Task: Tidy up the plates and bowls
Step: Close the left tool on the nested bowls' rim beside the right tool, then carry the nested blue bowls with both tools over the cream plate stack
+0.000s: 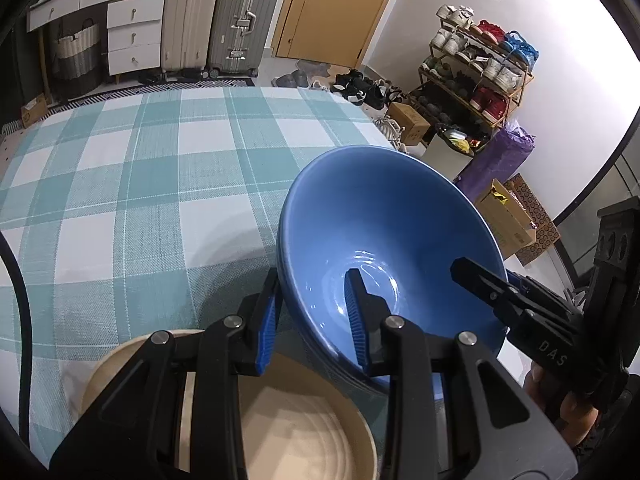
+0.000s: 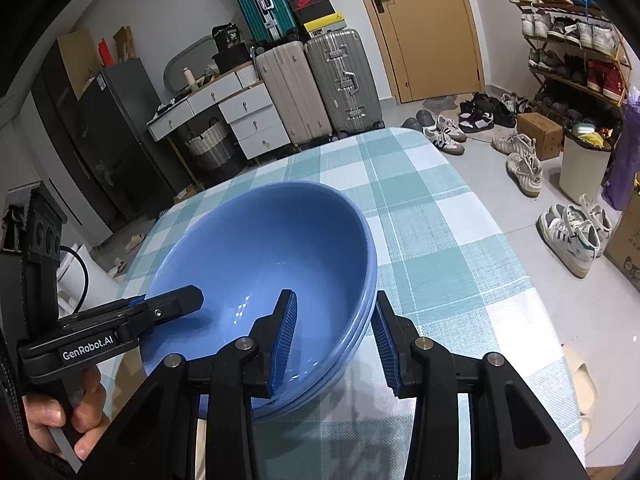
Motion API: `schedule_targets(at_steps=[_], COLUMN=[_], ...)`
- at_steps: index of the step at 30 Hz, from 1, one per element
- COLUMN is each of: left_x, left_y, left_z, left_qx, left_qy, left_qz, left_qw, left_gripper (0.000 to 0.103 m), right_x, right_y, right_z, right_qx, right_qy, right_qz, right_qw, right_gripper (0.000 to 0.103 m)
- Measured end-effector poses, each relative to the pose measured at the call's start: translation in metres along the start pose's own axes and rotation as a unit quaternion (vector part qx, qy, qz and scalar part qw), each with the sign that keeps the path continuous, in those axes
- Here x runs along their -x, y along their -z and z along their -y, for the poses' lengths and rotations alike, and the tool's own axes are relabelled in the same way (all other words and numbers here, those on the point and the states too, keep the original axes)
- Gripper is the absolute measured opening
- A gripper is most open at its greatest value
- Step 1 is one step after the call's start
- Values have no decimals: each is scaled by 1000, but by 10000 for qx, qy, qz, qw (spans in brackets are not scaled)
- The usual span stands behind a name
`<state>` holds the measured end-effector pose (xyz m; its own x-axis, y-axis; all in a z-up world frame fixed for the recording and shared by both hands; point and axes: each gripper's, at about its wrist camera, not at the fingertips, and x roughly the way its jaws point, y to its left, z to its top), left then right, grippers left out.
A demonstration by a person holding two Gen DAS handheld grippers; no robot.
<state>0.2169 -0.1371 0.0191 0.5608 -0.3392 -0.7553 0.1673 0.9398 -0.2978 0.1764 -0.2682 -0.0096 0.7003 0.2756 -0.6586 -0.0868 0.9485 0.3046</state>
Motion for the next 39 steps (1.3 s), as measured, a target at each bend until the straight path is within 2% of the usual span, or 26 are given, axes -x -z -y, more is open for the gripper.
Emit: schedule_targets(at_steps=[20,39], left_x=[94,160], left_y=[20,59], left_z=[18,0], left_qx=[-101,106], left_qy=[-123,-339], left_qz=[477,741], left_qw=[9987,9966], left_gripper=[28,28], right_x=[61,75], right_y=[5,26], right_z=[-37,-82], right_qx=[314,665], right_qy=[-86,-309], right_qz=[369,307], right_qw=[9988,9968], right_gripper=[40,40])
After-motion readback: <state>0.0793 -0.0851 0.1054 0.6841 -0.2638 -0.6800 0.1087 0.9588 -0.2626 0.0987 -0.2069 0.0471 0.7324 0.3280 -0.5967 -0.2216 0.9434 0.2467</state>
